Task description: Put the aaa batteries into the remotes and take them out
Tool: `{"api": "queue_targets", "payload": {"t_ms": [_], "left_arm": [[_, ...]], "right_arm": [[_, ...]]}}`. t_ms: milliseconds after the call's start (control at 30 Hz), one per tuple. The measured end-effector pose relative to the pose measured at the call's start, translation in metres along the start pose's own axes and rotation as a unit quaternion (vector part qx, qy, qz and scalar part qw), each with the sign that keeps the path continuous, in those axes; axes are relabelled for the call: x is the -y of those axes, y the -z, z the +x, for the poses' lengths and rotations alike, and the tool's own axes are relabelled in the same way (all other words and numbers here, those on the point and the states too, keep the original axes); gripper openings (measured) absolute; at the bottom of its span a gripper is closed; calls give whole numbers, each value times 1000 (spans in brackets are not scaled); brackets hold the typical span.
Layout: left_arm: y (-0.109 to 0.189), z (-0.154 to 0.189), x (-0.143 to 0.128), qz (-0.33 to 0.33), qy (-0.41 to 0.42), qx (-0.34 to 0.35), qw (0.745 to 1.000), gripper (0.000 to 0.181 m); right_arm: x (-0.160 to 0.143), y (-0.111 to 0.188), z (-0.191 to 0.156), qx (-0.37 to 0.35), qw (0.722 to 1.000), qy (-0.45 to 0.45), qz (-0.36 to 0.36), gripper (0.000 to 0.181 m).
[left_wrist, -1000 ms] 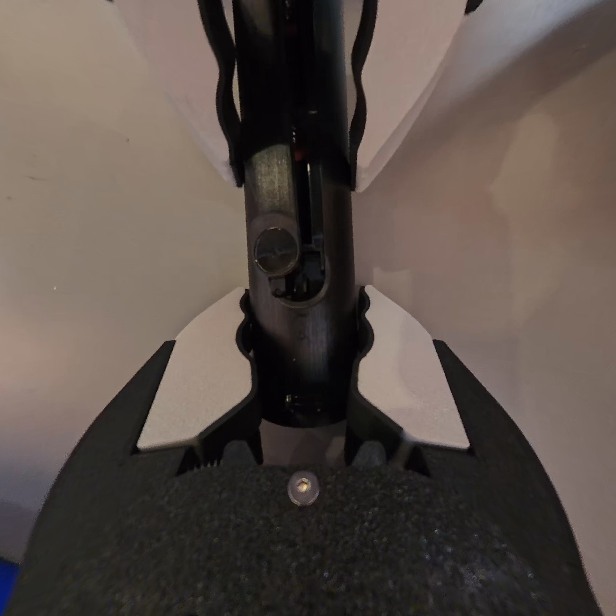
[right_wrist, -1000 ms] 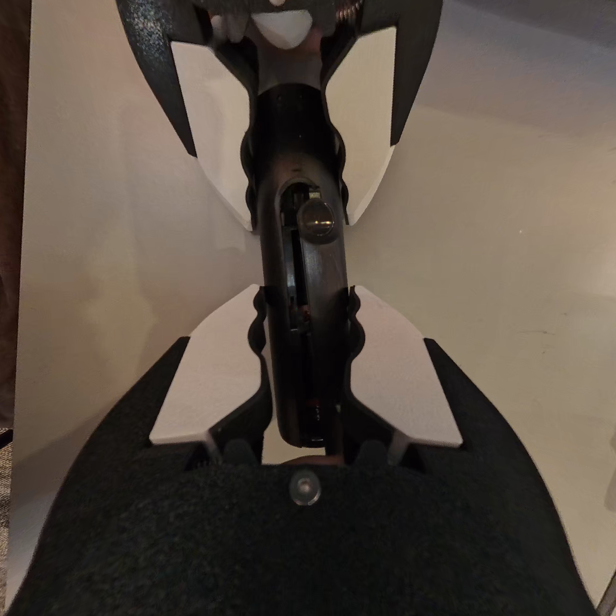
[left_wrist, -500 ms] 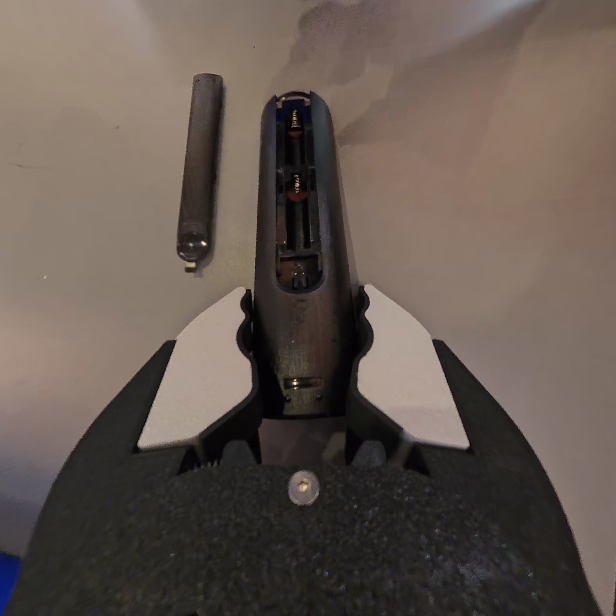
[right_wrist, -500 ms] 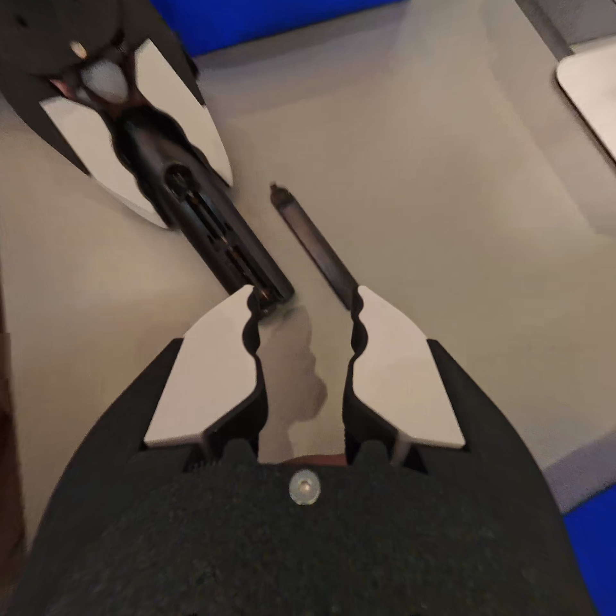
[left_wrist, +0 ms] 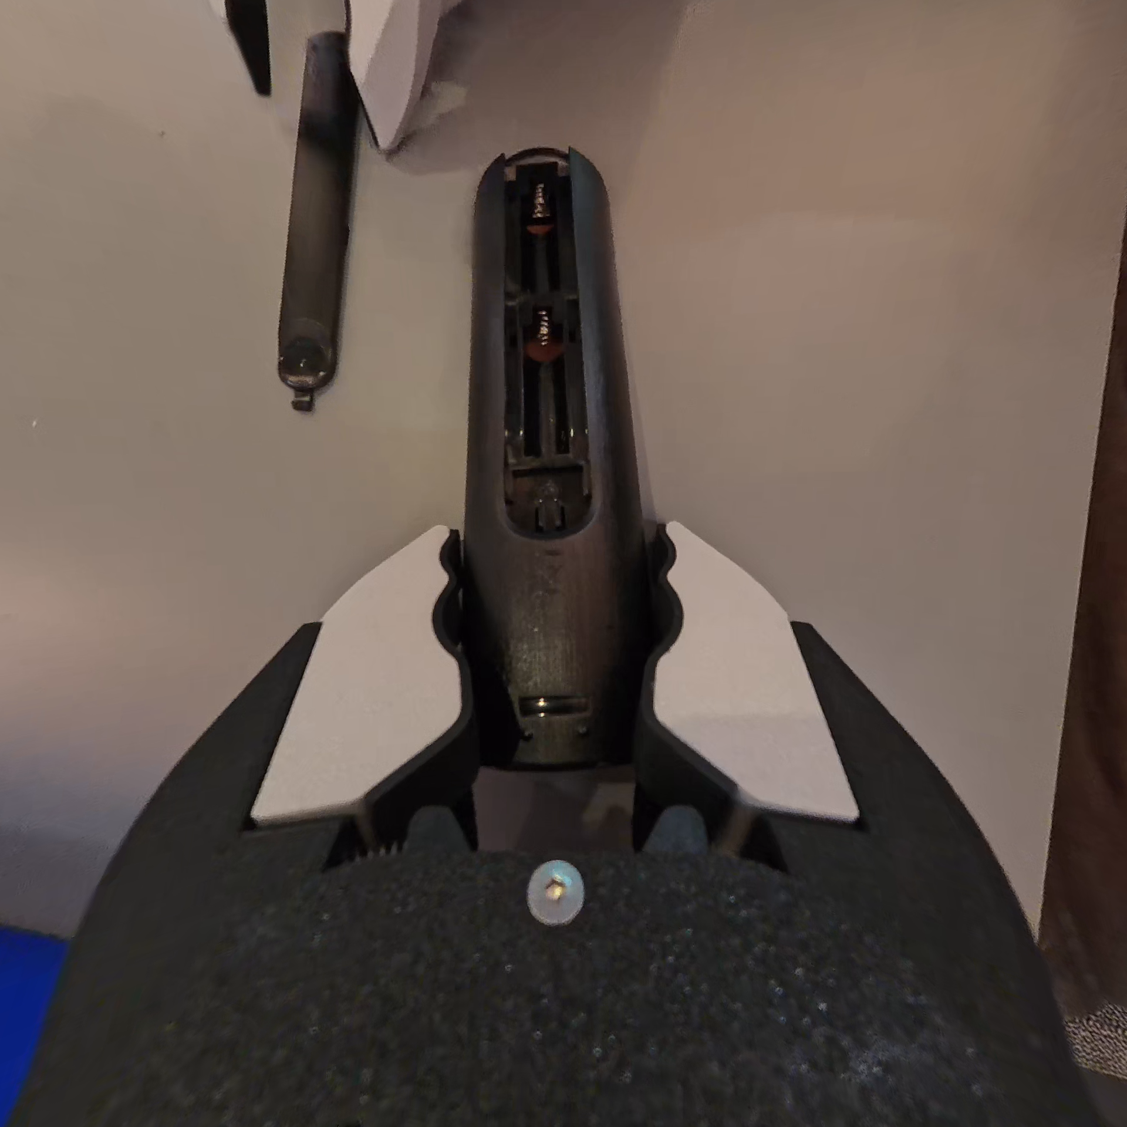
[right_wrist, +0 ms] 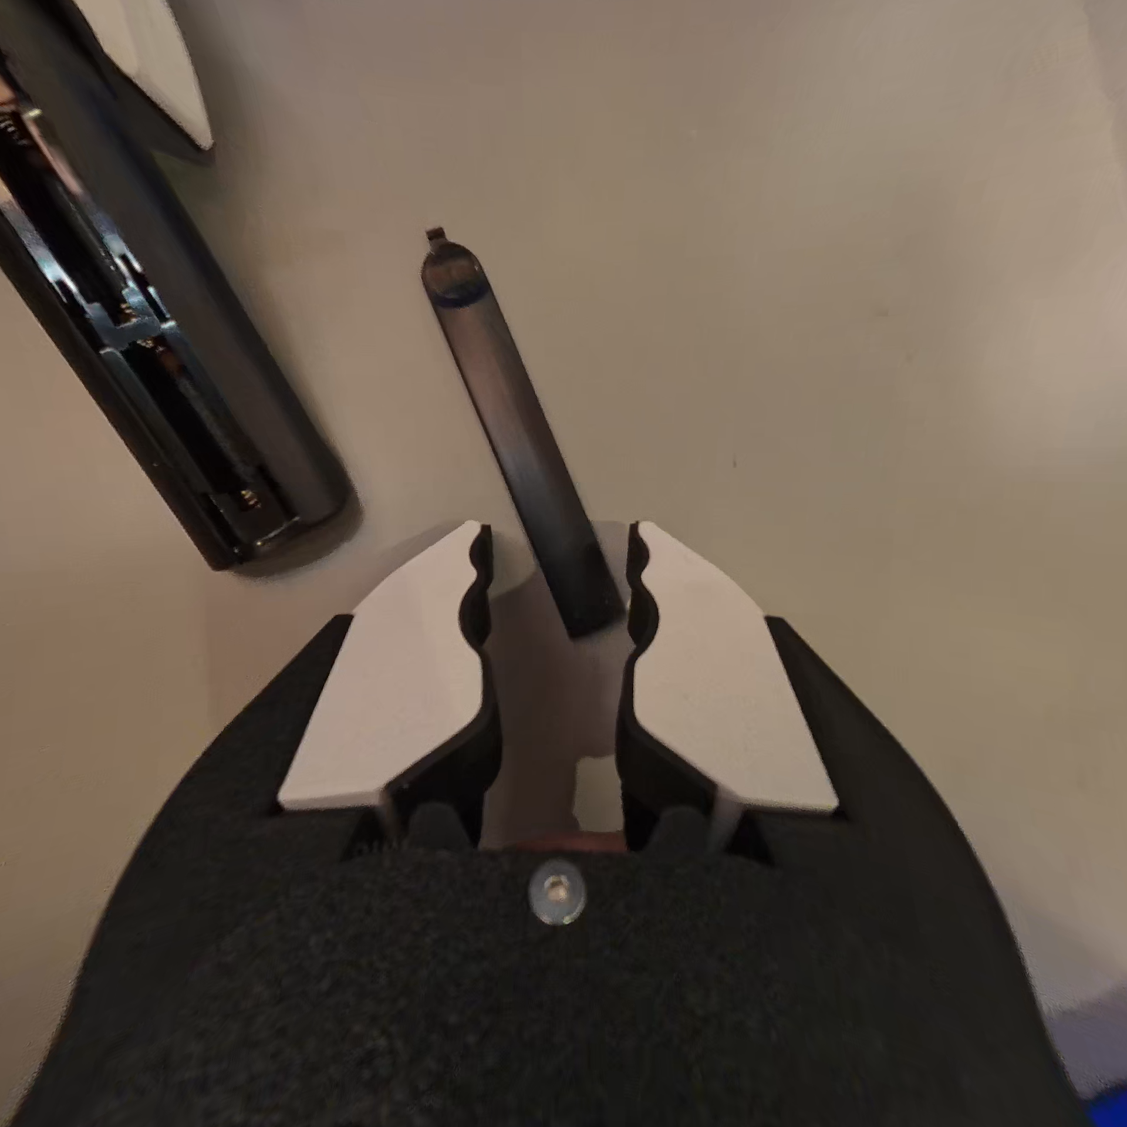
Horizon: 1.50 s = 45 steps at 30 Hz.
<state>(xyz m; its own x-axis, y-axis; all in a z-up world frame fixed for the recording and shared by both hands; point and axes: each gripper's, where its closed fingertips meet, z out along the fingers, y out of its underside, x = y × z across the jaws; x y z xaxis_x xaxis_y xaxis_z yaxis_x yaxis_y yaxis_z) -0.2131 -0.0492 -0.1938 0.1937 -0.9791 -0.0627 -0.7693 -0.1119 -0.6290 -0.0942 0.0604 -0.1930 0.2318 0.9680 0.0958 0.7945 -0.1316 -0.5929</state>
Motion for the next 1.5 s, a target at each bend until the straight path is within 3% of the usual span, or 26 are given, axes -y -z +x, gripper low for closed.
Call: {"api": "queue_targets", "payload": {"t_ms": [100, 167, 267, 533, 667, 1100, 1233, 1333, 1500], "left_arm": [[-1, -2, 1, 2, -1, -2, 1000, 60], [-2, -4, 2, 2, -3, -3, 1000, 60], [-3, -6, 4, 5, -7, -5, 1000, 60], [-4, -10, 5, 10, -12, -11, 1000, 60], [-5, -10, 5, 12, -13, -11, 1000, 60], [-6, -7, 6, 7, -13, -7, 1000, 60], [-5, -8, 5, 10, -8, -6, 1000, 60], [-5, -8, 6, 11, -7, -5, 1000, 60], [-6, -8, 6, 12, -5, -5, 1000, 60]], "right_arm": [[8, -9, -2, 27, 999, 29, 7, 38], [6, -9, -6, 62, 998, 25, -12, 21], [0, -4, -5, 60, 996, 35, -48, 19], [39, 49, -53, 111, 992, 62, 24, 19], [35, 37, -72, 115, 989, 89, -21, 19], [38, 13, -85, 124, 985, 107, -49, 19], [38, 10, -90, 145, 985, 91, -34, 20], [37, 10, -92, 160, 984, 77, -28, 33], [39, 32, -69, 111, 993, -15, 49, 39]]}}
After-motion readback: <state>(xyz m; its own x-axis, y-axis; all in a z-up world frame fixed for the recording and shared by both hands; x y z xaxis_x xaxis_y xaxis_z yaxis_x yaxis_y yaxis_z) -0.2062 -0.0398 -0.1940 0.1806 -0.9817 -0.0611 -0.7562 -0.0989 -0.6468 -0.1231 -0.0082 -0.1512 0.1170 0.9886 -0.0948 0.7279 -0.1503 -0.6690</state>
